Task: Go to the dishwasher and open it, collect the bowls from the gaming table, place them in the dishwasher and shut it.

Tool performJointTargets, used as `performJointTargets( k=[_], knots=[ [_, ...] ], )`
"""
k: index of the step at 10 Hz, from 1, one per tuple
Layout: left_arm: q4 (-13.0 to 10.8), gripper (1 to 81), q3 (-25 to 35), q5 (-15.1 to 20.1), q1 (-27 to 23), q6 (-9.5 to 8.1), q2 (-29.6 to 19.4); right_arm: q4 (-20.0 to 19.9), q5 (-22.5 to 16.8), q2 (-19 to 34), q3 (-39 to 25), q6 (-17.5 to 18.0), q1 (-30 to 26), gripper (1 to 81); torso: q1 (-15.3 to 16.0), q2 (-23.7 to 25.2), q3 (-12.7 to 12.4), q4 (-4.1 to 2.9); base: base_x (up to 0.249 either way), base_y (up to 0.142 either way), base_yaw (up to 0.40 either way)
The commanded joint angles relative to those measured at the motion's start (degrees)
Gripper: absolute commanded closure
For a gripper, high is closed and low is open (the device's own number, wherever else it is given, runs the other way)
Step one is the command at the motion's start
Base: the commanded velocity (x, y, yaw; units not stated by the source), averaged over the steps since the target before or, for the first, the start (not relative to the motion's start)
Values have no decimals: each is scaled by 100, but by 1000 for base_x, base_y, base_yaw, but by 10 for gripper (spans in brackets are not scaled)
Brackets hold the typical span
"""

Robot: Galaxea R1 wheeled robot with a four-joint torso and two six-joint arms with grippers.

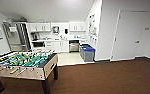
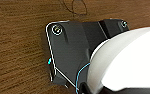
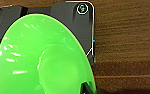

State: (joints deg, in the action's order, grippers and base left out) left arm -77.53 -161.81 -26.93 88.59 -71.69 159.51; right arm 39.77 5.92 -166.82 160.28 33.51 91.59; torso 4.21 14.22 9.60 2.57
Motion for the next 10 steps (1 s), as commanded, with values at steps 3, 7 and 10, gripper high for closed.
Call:
performJointTargets(
  k=[3,7,10],
  knots=[
    [-8,811,-106,91,-294,103,-68,58,-250,93,72,-20,-215,811,-2,0,0,0,151,0,0],
    [-8,811,-106,91,-294,129,-34,58,-250,93,55,-20,-206,811,0,0,0,0,162,0,0],
    [-8,811,-106,100,-285,138,-7,58,-241,103,64,-20,-197,811,0,0,0,0,162,0,0]
  ],
)
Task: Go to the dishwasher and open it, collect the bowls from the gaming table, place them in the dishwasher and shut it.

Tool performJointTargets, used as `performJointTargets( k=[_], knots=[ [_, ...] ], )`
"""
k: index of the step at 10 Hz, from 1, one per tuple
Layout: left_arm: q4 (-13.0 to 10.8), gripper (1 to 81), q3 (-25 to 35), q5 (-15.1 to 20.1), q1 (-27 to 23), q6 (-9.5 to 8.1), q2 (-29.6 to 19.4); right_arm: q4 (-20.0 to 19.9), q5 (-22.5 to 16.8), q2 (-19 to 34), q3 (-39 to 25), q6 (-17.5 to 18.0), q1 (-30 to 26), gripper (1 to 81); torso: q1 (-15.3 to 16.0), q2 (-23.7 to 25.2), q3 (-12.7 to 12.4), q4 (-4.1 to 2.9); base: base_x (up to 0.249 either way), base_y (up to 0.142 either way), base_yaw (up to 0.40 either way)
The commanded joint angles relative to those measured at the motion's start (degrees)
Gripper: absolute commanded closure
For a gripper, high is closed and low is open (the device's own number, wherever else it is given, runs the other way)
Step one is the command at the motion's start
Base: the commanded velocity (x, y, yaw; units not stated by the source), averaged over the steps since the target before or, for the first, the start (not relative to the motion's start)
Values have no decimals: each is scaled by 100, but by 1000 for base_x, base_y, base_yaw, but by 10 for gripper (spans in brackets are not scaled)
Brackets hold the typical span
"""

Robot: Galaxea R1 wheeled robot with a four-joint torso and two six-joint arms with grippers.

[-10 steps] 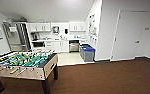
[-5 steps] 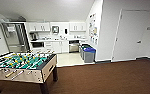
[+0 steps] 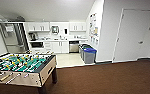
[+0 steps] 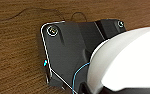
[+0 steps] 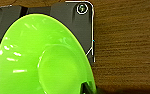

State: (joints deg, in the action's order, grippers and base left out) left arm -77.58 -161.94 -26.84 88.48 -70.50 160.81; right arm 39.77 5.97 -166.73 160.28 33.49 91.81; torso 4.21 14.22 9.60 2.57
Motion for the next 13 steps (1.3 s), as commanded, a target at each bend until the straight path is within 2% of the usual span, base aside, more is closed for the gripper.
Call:
performJointTargets(
  k=[1,13],
  knots=[
    [-3,811,-92,83,-282,19,-101,58,-255,94,54,-18,-237,811,0,0,0,0,162,0,0],
    [68,811,-233,153,-274,10,4,84,-263,59,46,-35,-272,811,0,0,0,0,162,0,0]
  ],
)
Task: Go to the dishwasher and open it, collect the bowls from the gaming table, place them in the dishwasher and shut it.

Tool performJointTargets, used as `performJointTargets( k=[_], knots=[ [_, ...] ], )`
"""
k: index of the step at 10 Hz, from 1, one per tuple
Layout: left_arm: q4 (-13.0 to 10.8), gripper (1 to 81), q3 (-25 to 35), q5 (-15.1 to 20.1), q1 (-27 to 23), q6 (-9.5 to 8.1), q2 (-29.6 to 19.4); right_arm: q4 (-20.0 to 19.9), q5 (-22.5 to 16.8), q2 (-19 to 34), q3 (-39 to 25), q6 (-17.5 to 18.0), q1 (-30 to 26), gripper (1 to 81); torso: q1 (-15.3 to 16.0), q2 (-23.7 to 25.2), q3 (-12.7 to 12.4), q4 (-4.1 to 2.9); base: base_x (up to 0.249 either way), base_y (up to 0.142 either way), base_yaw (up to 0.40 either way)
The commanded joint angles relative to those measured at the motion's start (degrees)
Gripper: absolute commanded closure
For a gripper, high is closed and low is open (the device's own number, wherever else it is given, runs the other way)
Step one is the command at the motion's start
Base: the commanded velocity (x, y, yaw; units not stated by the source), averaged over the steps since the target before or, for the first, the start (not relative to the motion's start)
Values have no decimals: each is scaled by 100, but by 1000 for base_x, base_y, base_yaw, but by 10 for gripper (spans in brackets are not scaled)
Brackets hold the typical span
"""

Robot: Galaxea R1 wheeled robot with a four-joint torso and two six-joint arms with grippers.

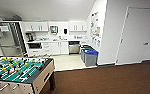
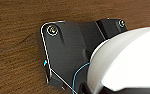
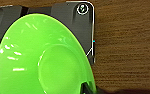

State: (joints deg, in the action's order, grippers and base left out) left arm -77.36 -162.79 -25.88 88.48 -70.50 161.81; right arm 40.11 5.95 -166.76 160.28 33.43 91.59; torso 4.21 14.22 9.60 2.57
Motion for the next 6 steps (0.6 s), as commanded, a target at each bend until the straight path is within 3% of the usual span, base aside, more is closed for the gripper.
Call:
performJointTargets(
  k=[1,6],
  knots=[
    [37,811,-191,57,-282,10,-43,58,-278,26,46,-29,-251,811,0,0,0,0,162,0,0],
    [19,811,-236,57,-283,10,1,182,-287,-80,46,-29,-285,811,4,-2,2,0,162,0,0]
  ],
)
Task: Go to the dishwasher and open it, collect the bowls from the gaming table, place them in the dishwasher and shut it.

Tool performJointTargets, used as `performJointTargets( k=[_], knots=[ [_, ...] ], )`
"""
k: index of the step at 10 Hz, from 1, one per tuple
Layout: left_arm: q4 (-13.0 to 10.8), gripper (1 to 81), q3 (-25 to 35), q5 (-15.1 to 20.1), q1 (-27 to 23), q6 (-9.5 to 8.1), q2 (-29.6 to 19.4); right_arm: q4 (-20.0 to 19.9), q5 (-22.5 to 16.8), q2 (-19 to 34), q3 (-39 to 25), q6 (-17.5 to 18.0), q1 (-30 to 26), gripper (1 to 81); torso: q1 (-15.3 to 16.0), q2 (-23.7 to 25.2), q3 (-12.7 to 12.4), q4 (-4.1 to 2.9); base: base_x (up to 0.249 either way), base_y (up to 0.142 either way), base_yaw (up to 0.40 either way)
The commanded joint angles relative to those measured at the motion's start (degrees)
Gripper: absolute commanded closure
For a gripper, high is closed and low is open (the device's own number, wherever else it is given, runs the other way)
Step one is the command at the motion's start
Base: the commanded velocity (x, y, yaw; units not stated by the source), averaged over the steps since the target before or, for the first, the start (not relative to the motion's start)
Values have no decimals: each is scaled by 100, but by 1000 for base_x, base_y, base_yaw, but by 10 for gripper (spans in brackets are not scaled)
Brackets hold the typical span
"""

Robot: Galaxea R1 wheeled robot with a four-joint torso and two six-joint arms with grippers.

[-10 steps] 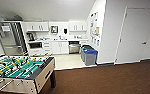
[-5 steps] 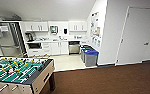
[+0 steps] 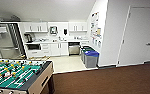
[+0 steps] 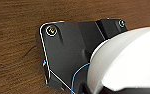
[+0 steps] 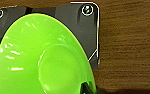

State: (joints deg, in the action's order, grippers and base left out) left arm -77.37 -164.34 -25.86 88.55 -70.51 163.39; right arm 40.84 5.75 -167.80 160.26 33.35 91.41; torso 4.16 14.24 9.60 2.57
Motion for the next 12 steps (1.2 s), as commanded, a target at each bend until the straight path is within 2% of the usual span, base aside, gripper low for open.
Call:
performJointTargets(
  k=[1,12],
  knots=[
    [21,811,-81,54,-290,11,-149,109,-268,16,48,-22,-267,811,2,-2,0,0,163,0,0],
    [12,811,-81,160,-290,20,-131,117,-268,16,57,-22,-241,811,7,-7,0,0,162,0,0]
  ],
)
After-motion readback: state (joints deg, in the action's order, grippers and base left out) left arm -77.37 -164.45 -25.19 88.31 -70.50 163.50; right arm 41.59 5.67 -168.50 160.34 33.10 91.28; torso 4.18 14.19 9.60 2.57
